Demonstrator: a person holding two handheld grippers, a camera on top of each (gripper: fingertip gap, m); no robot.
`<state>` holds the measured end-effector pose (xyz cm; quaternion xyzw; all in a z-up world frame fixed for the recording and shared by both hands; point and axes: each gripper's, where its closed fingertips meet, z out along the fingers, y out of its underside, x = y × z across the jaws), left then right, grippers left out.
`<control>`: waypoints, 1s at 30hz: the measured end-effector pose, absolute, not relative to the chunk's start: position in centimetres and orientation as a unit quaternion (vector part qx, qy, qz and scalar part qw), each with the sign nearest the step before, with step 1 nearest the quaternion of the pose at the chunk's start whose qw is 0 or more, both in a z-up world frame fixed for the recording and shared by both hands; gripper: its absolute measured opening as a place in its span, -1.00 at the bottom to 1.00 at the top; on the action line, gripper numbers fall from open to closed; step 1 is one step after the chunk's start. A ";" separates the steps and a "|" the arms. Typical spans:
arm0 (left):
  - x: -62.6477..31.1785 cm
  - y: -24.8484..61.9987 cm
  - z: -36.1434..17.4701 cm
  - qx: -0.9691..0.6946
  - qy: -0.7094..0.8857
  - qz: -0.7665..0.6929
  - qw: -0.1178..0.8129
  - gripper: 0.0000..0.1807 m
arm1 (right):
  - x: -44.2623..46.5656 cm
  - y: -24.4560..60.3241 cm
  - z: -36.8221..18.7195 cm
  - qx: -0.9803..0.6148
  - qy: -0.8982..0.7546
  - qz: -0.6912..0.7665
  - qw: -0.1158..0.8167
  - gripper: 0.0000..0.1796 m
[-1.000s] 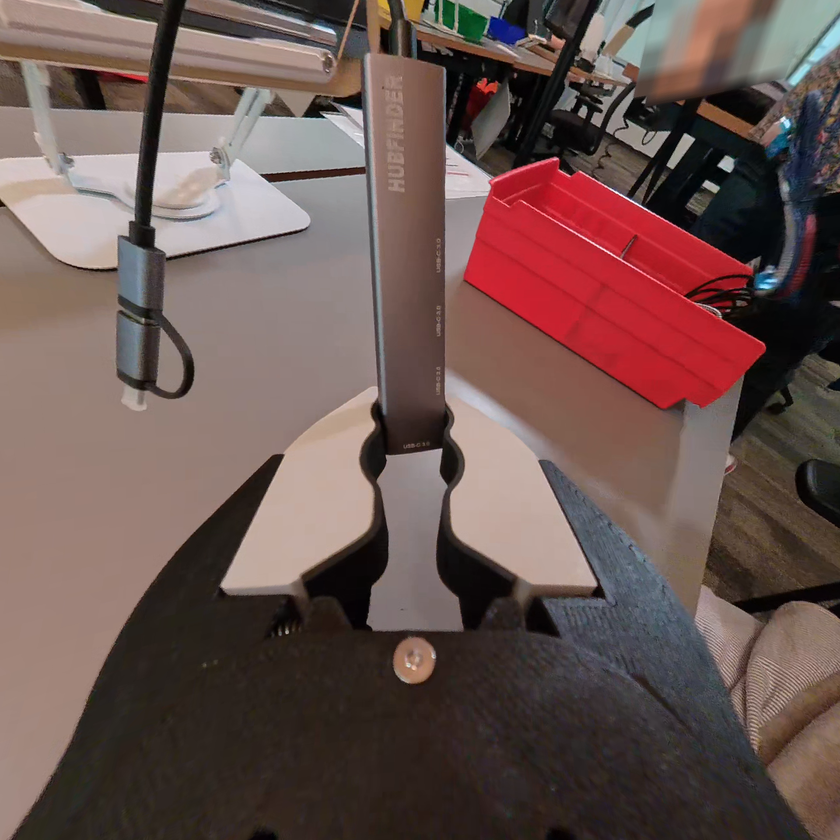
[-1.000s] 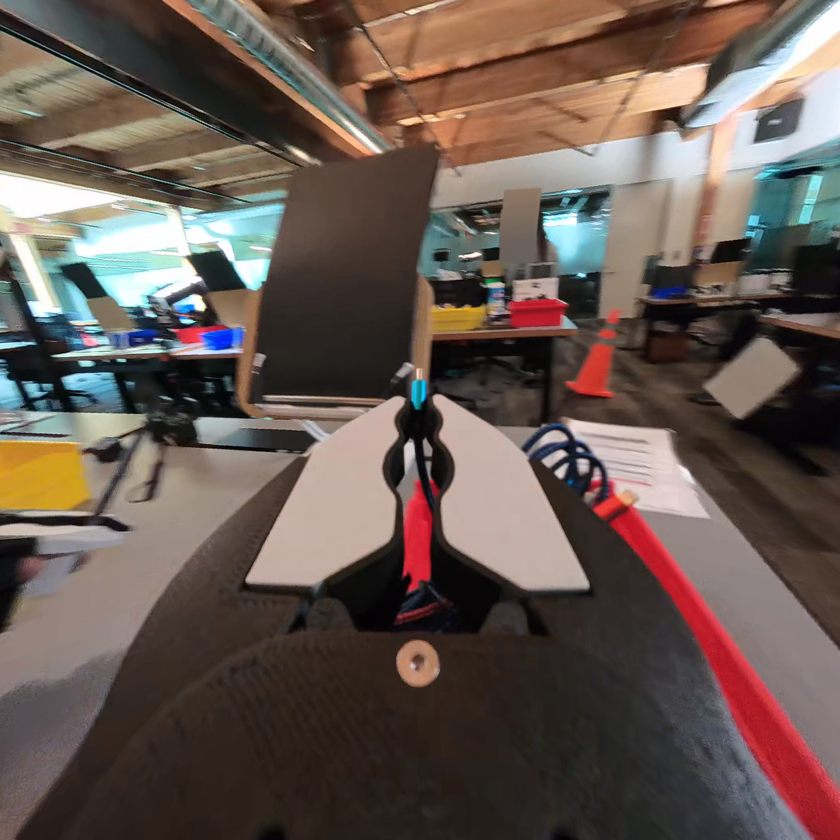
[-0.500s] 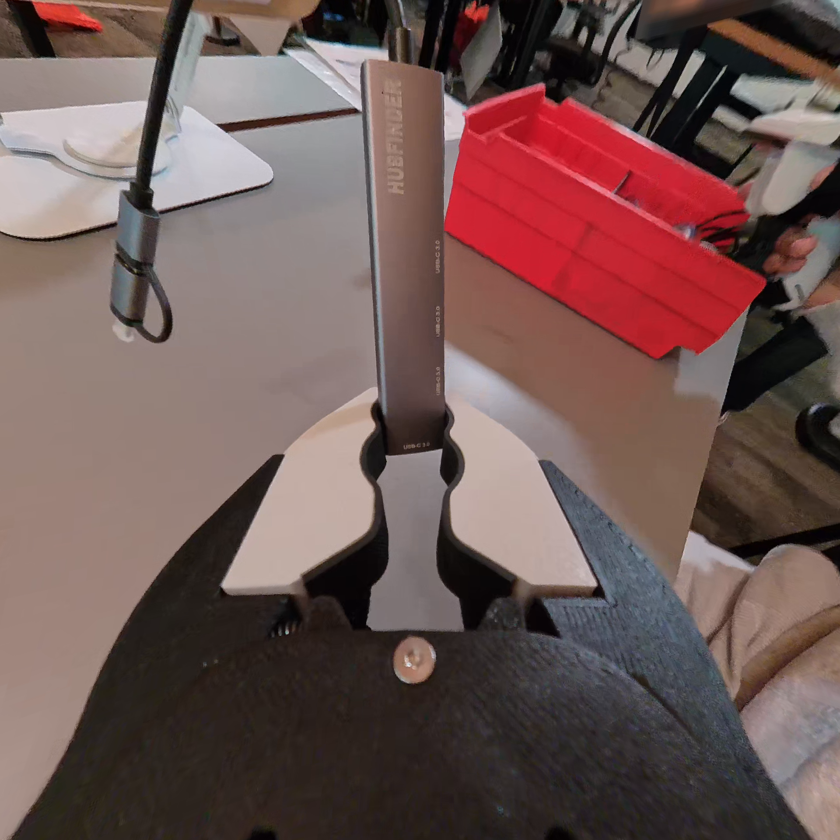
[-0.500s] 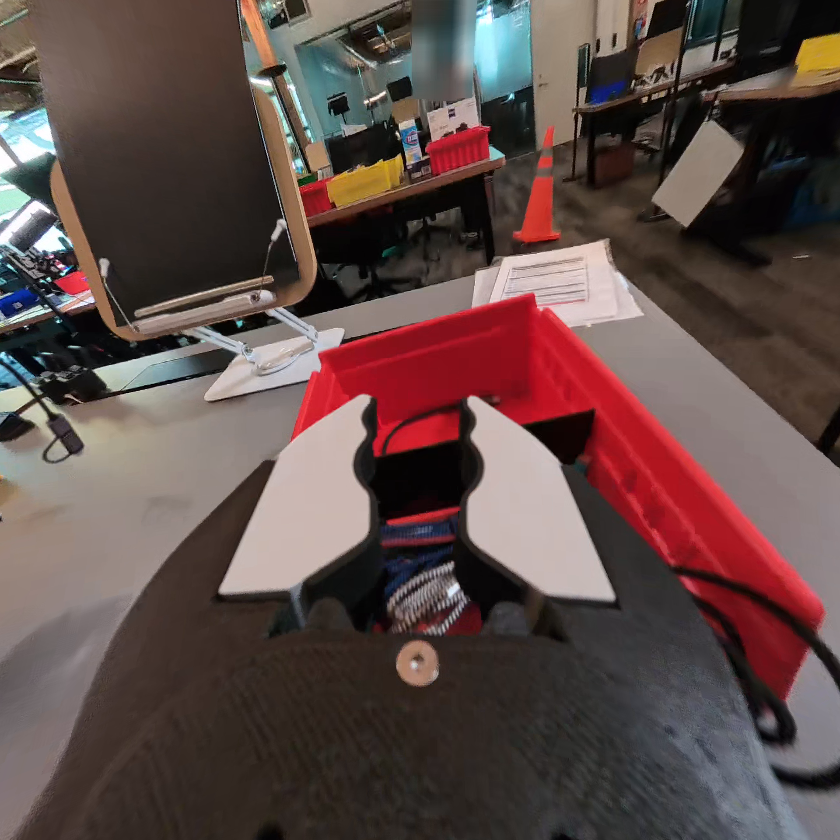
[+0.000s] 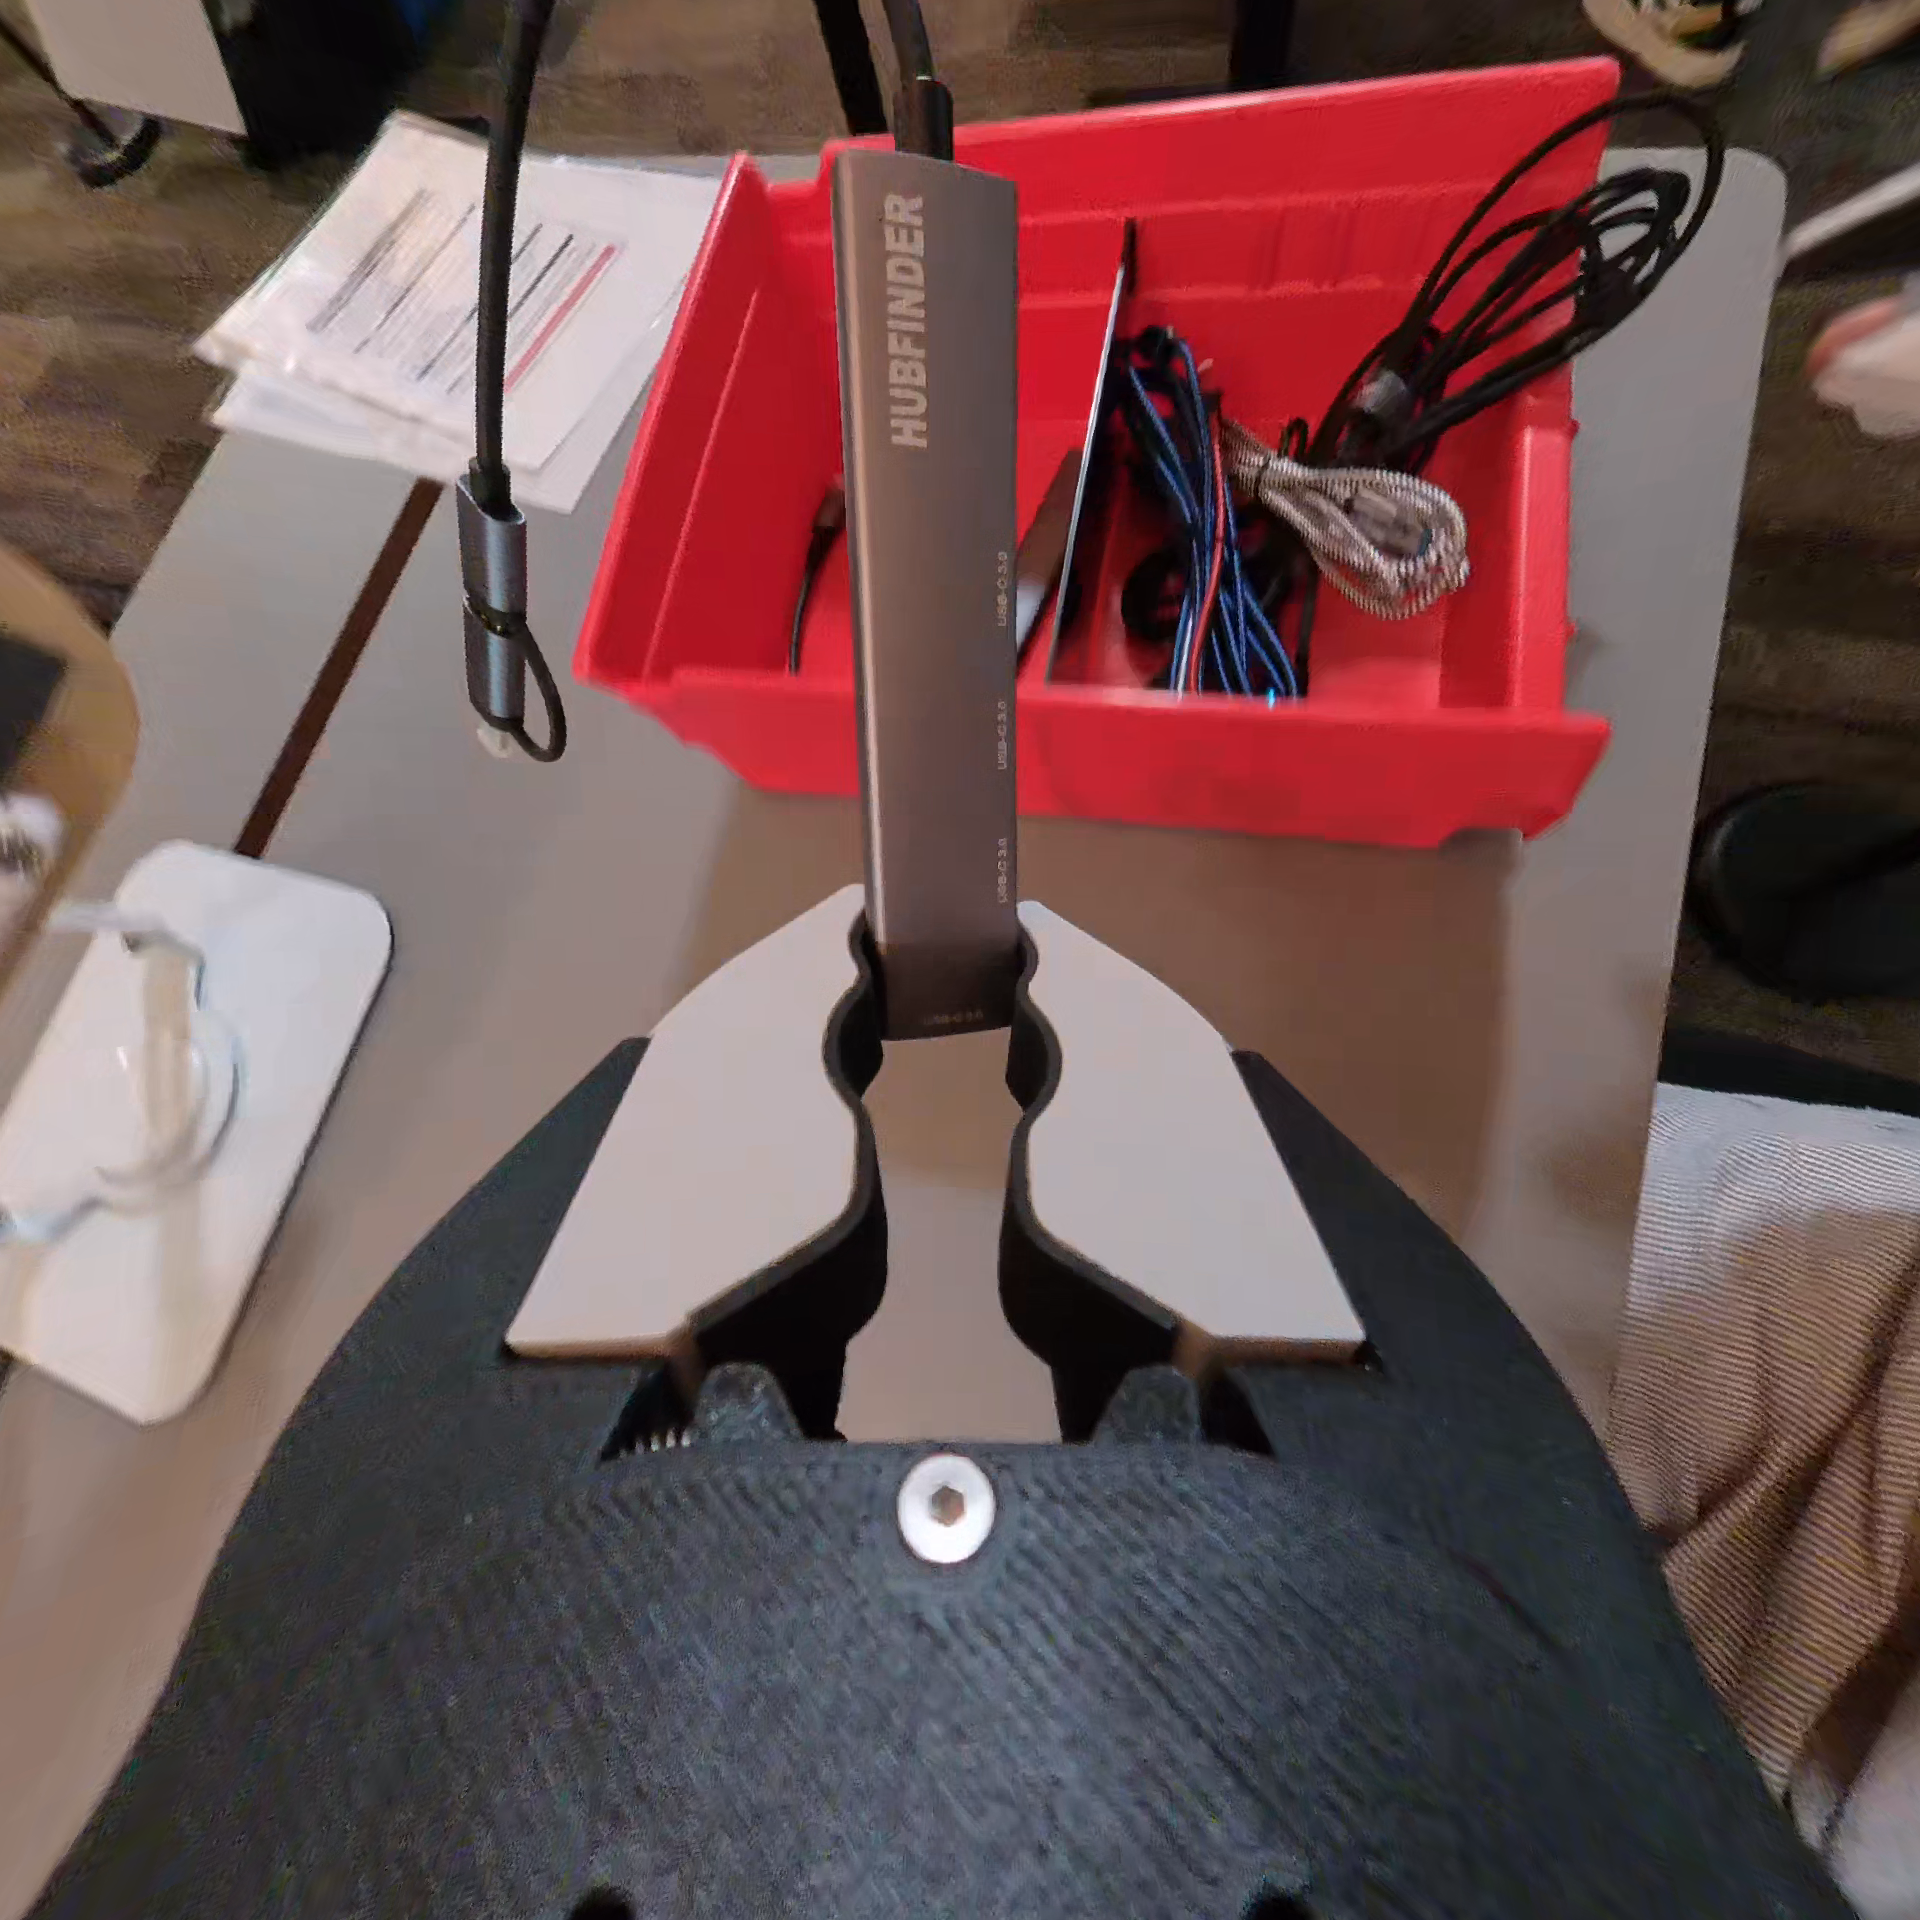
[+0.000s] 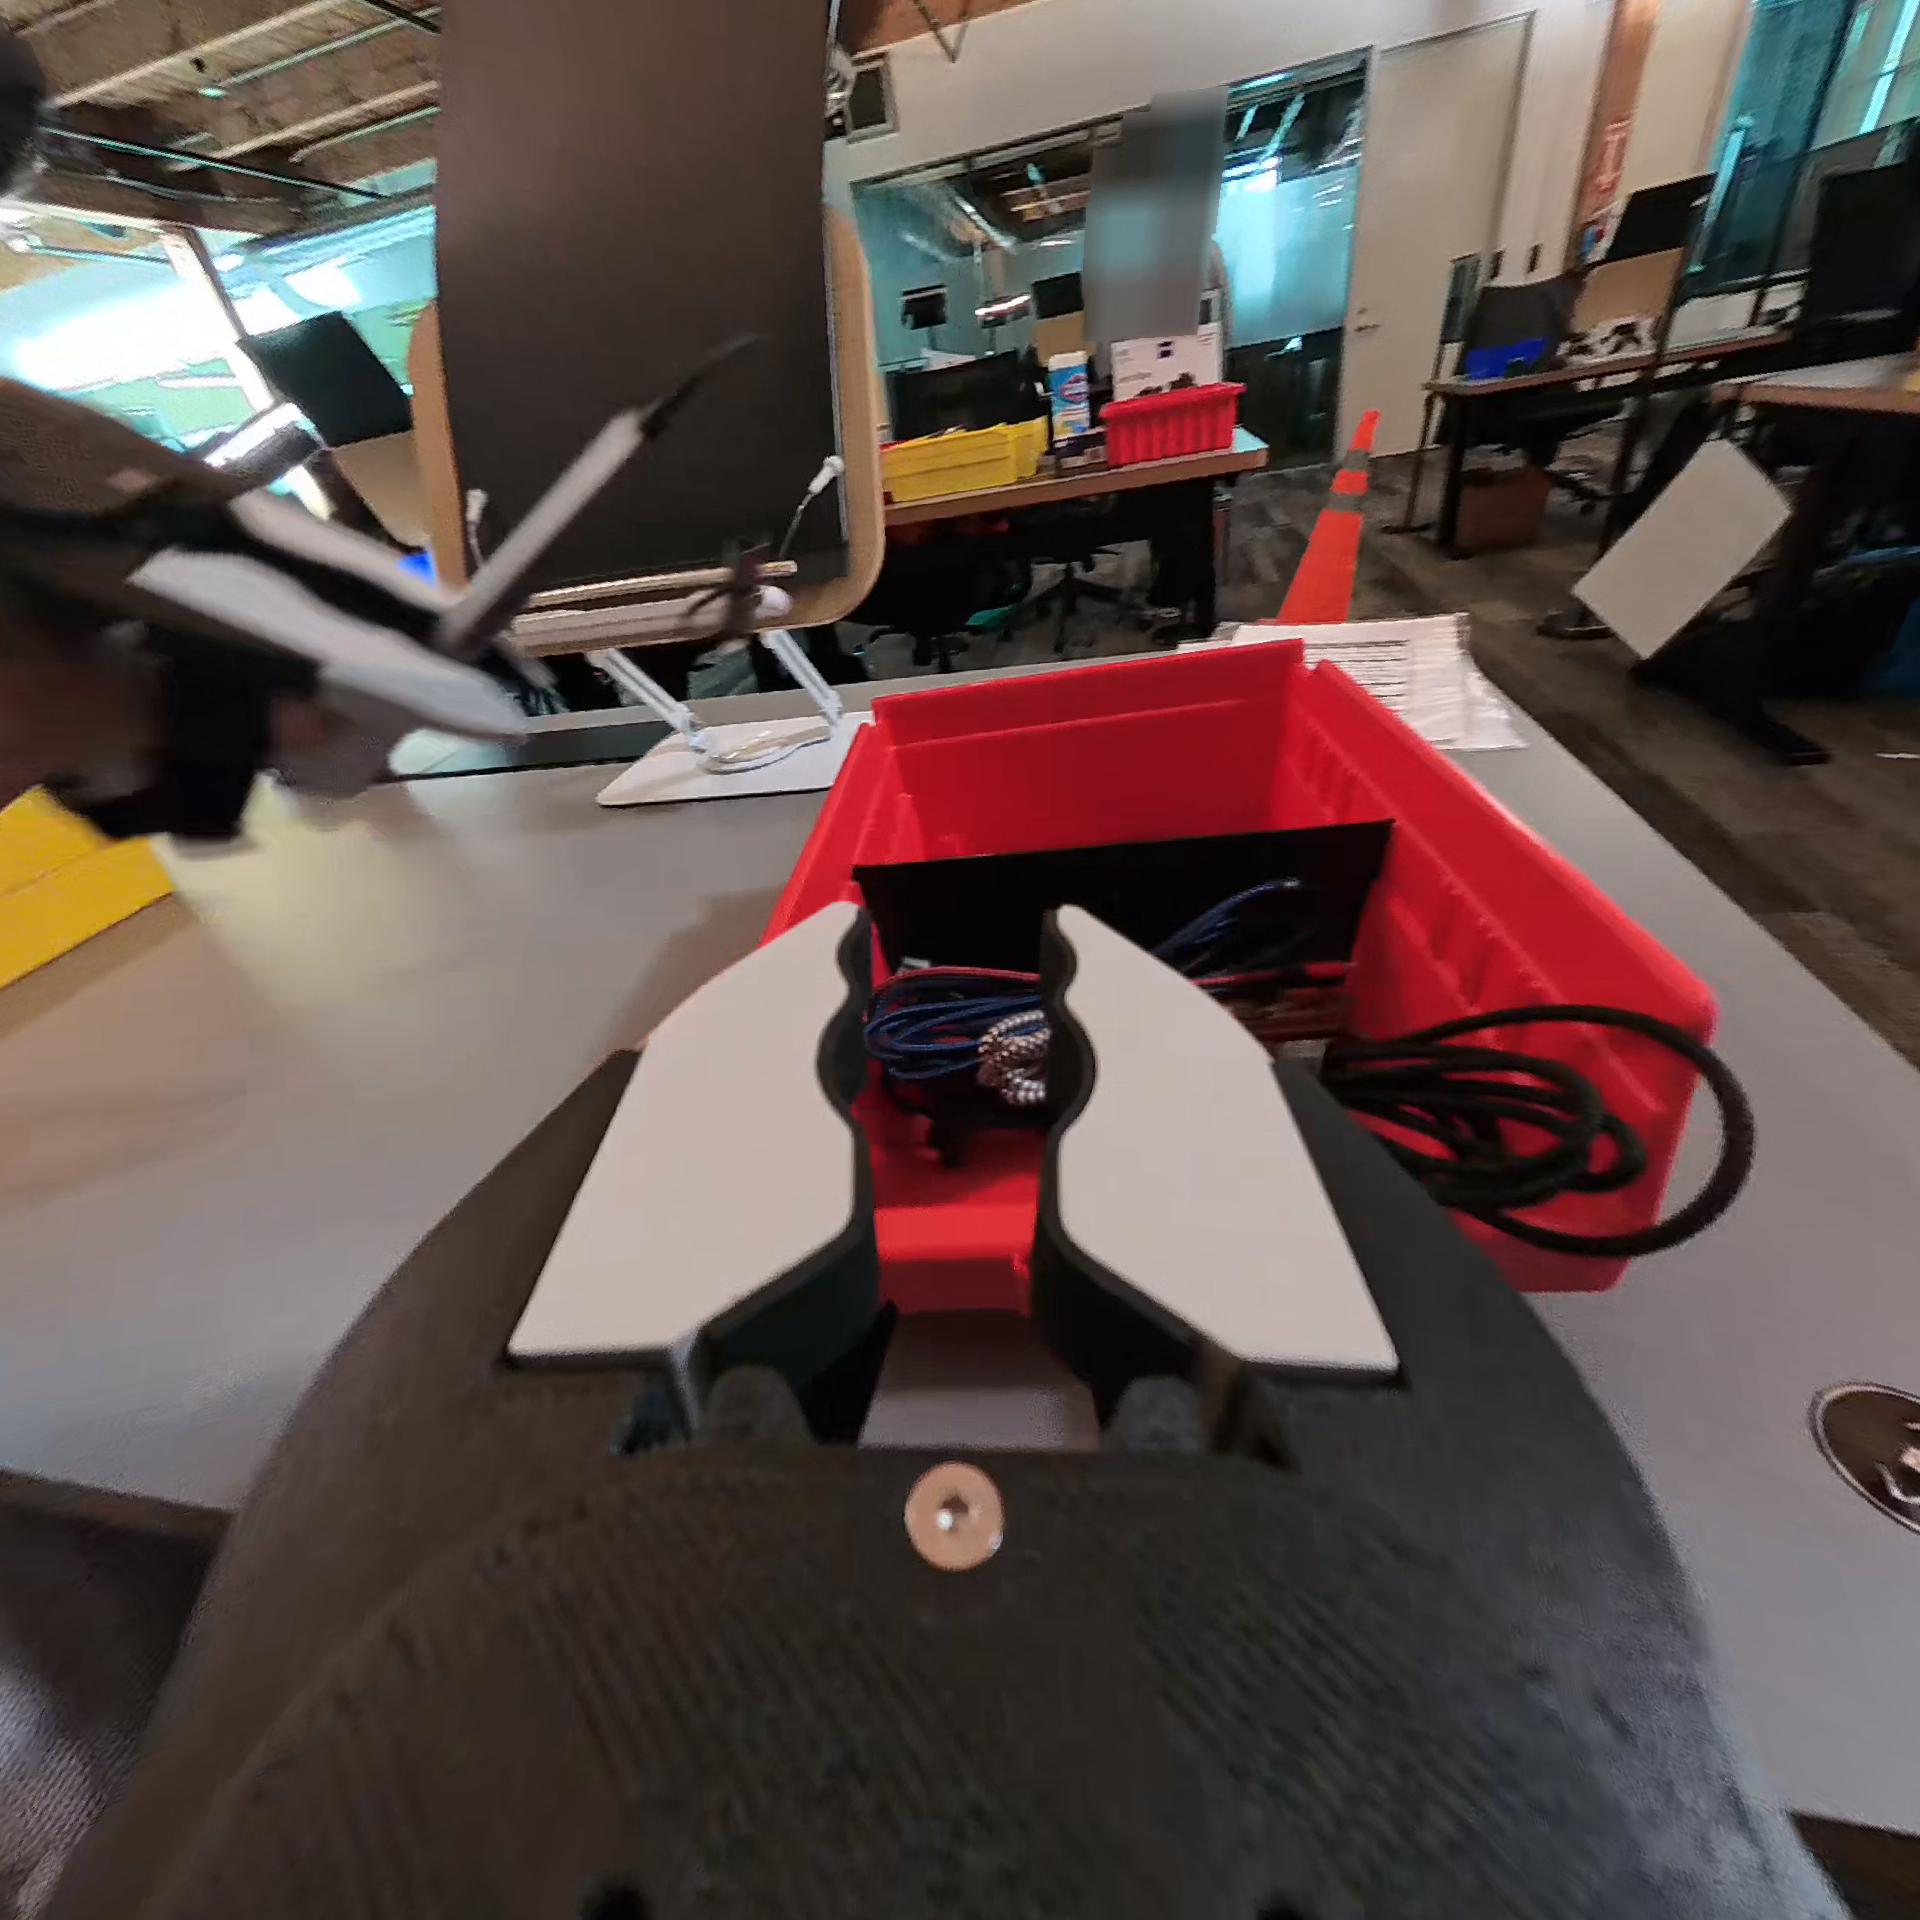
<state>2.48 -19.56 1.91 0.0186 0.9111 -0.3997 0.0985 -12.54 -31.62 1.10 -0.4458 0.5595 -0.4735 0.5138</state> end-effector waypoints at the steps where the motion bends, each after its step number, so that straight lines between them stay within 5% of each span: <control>1: 2.6 -21.2 2.2 0.028 0.915 -0.390 0.098 -0.77 | -12.7 -31.5 1.1 -0.449 0.556 -0.471 0.516 -0.66; 16: 7.4 -33.8 -5.1 -0.026 0.961 -0.275 0.012 -0.75 | -21.0 -39.5 5.3 -0.290 0.577 -0.509 0.569 -0.70; 21: 6.8 -34.4 -3.9 -0.083 0.940 -0.320 -0.082 -0.40 | -21.4 -39.6 5.1 -0.290 0.581 -0.510 0.564 -0.70; 30: 4.2 -30.9 -0.2 -0.094 0.880 -0.442 -0.146 -0.40 | -21.0 -39.4 5.1 -0.295 0.581 -0.509 0.562 -0.71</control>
